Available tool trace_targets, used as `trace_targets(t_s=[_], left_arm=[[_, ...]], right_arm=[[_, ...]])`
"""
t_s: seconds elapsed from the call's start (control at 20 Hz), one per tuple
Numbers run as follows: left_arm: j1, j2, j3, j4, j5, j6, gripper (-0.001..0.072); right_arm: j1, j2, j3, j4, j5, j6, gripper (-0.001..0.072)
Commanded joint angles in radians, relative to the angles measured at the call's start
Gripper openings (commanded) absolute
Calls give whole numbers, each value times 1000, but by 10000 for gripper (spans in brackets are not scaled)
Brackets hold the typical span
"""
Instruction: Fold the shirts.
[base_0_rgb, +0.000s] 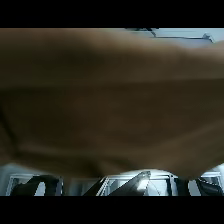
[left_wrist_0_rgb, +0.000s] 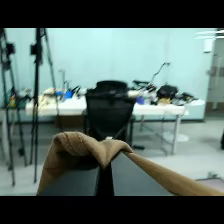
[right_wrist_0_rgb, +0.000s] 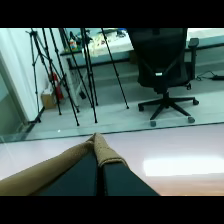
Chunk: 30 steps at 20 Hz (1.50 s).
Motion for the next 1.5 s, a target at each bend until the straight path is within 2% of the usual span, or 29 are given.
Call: trace_targets(t_s=[0.0, 0.1, 0.2, 0.35, 0.5, 0.75, 0.95, 1.1, 1.25, 1.35, 1.45], left_arm=[[104, -101, -53, -12, -53, -54, 20], [98, -195, -167, -63, -61, -55, 20], [29, -315, -281, -80, -61, -37, 20], [-119, -552, -392, 8, -2, 10, 21], [-207, -784, -400, 85, 84, 9, 21], [-181, -1056, -210, 73, 176, 6, 21], [-169, -1213, -26, 74, 157, 10, 22], [-169, -1287, 79, 73, 77, 9, 21], [-154, -1294, 98, 77, -27, 9, 21], [-146, -1291, 82, 77, -101, 9, 21], [-146, -1270, 5, 77, -102, 9, 21]], right_arm=[[-1, -66, 16, -6, 131, 18, 17], [0, -166, 10, -6, 217, 18, 17], [12, -280, -26, -6, 222, 18, 16], [32, -502, -107, -19, 212, 11, 17], [104, -756, -139, -41, 110, -9, 17], [141, -1041, -133, -23, -129, 26, 17], [141, -1108, -129, -13, -266, 25, 17], [138, -1107, -129, -14, -306, -20, 17], [138, -1102, -130, -26, -219, -76, 16], [140, -1095, -132, -97, -139, -76, 16], [141, -1091, -141, -156, -65, -76, 16]])
